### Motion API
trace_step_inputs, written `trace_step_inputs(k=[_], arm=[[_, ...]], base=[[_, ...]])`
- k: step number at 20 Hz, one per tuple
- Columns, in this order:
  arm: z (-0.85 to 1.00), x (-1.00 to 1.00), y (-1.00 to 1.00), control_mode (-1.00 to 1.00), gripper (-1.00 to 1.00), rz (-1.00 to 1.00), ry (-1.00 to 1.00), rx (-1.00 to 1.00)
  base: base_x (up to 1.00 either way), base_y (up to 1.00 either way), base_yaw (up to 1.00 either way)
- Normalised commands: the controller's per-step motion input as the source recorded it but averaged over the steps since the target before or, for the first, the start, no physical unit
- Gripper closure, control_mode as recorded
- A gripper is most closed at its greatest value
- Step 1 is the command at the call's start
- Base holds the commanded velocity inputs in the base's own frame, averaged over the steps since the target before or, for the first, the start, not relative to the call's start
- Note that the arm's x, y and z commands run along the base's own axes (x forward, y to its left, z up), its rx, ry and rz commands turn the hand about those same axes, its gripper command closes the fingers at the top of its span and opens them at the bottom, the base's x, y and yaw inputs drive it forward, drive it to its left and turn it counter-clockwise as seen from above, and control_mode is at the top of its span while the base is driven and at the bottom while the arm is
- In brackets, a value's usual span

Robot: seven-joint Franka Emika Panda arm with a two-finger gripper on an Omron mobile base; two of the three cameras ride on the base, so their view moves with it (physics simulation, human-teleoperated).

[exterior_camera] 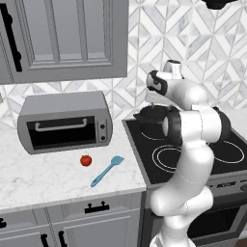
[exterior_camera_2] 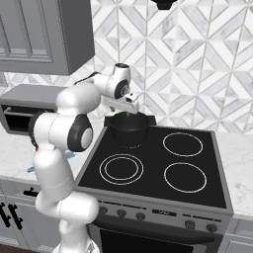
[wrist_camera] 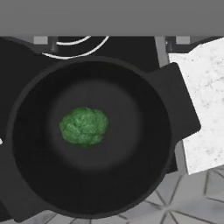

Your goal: Put the tomato and broccoli in the pot. Retrieve the spatula and lightly stir the vegetables in the pot.

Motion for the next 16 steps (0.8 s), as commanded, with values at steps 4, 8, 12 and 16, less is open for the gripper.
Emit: trace_step_inputs(k=[4, 8, 12, 16], arm=[[0.19, -1.0, 0.87, -1.0, -1.0, 0.0, 0.0, 0.1], [0.07, -1.0, 1.0, -1.0, -1.0, -0.01, 0.01, 0.11], [-0.01, -1.0, 1.0, -1.0, -1.0, 0.0, 0.06, 0.03], [-0.23, -0.81, 1.0, -1.0, -1.0, 0.02, 0.12, 0.0]], base=[[0.0, 0.0, 0.0], [0.0, 0.0, 0.0], [0.0, 0.0, 0.0], [0.0, 0.0, 0.0]])
